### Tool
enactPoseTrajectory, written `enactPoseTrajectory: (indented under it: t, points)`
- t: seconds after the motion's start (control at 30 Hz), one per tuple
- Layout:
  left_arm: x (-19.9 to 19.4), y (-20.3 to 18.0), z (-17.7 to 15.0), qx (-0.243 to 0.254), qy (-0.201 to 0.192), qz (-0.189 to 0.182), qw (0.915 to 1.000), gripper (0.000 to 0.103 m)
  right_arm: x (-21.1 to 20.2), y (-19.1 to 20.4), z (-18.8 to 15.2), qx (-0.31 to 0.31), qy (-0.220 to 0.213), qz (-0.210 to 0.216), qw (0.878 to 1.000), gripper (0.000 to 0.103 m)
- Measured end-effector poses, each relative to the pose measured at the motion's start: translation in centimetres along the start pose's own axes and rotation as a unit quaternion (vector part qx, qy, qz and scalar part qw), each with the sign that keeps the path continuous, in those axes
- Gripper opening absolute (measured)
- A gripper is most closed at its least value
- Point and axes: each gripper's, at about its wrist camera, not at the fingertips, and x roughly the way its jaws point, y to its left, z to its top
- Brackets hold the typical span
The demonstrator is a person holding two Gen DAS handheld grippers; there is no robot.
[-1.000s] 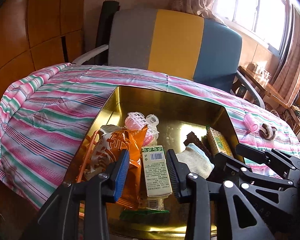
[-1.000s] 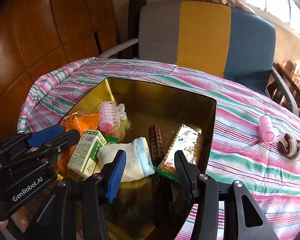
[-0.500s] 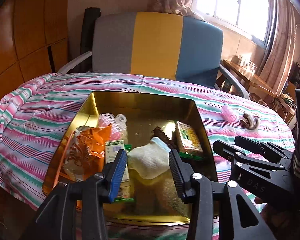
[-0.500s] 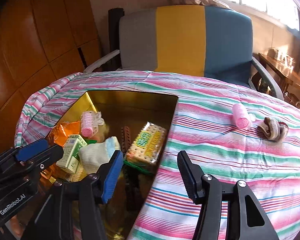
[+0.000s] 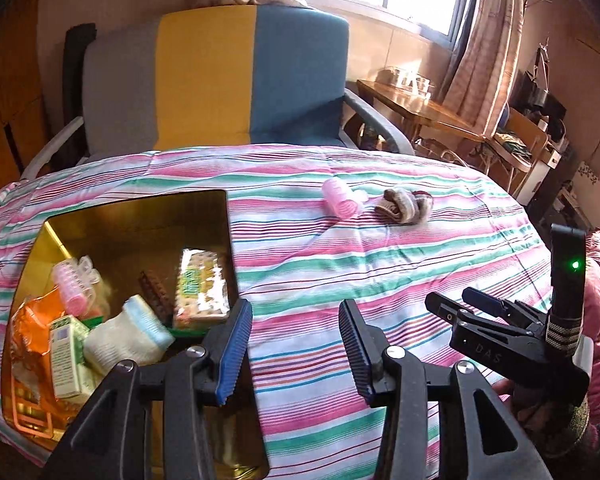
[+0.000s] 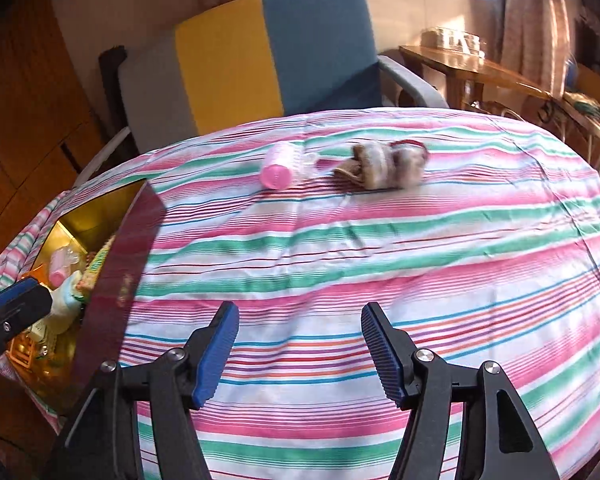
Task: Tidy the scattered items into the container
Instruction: 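Move both open tools to the pink hair roller and beige sock on the cloth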
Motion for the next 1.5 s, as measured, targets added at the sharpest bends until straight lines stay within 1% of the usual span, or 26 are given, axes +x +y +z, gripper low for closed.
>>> enactPoseTrajectory:
  t: [0.03, 0.17, 0.4, 0.53, 0.57, 0.63, 0.7, 0.8, 0.97, 1.07, 1.13, 1.23, 1.33, 1.37, 1.43, 1.5]
  points:
    - [0.6, -0.5, 0.6, 0.0, 0.005, -0.007, 1.0, 0.046, 0.1, -0.7, 0.2, 0.003, 0.001, -0.003, 1.0, 0.065]
    - [3.2, -2.1, 3.1, -0.002, 0.023, -0.013, 0.9997, 0.046, 0.6, -3.7, 0.8, 0.016, 0.003, -0.016, 1.0, 0.068]
    - [9.3, -2.8, 7.0, -0.049, 0.067, -0.029, 0.9961, 0.046, 1.6, -8.6, 2.2, 0.036, 0.006, -0.037, 0.999, 0.073]
    - [12.7, -2.4, 8.8, -0.094, 0.096, -0.035, 0.9903, 0.046, 2.8, -8.9, 4.6, 0.022, -0.001, -0.031, 0.999, 0.074]
    - [13.4, -2.4, 9.2, -0.104, 0.102, -0.045, 0.9883, 0.046, 3.1, -9.0, 5.2, 0.019, -0.003, -0.03, 0.999, 0.075]
    - [14.7, -2.4, 9.8, -0.116, 0.103, -0.047, 0.9867, 0.046, 3.7, -9.1, 6.4, 0.012, -0.006, -0.027, 1.0, 0.075]
    - [16.2, -2.4, 10.5, -0.124, 0.107, -0.041, 0.9857, 0.047, 4.3, -9.3, 7.7, 0.005, -0.01, -0.024, 1.0, 0.075]
    - [18.2, -1.8, 11.4, -0.146, 0.116, -0.052, 0.9812, 0.047, 5.4, -9.2, 9.6, -0.008, -0.016, -0.02, 1.0, 0.075]
    - [21.0, -1.0, 12.6, -0.166, 0.125, -0.052, 0.9768, 0.047, 7.9, -8.5, 12.8, -0.035, -0.011, -0.013, 0.999, 0.075]
    - [22.5, -1.0, 13.1, -0.171, 0.132, -0.062, 0.9745, 0.047, 9.5, -8.2, 14.1, -0.05, -0.003, -0.011, 0.999, 0.075]
    - [23.6, -1.2, 13.4, -0.168, 0.139, -0.061, 0.9741, 0.047, 10.5, -8.1, 14.8, -0.057, 0.004, -0.008, 0.998, 0.075]
    - [25.1, -1.2, 13.4, -0.179, 0.15, -0.073, 0.9695, 0.047, 12.1, -8.0, 15.4, -0.065, 0.024, 0.0, 0.998, 0.075]
    - [25.4, -1.6, 13.3, -0.174, 0.151, -0.078, 0.97, 0.044, 13.6, -8.0, 15.8, -0.072, 0.044, 0.011, 0.996, 0.075]
    - [25.3, -2.0, 13.2, -0.162, 0.15, -0.078, 0.972, 0.044, 13.8, -7.9, 15.7, -0.075, 0.051, 0.017, 0.996, 0.075]
    - [24.9, -2.5, 12.8, -0.149, 0.146, -0.084, 0.9743, 0.043, 13.8, -7.9, 15.1, -0.084, 0.057, 0.02, 0.995, 0.076]
    - [24.4, -2.8, 12.3, -0.145, 0.147, -0.092, 0.9741, 0.042, 13.4, -7.9, 14.4, -0.093, 0.059, 0.022, 0.994, 0.073]
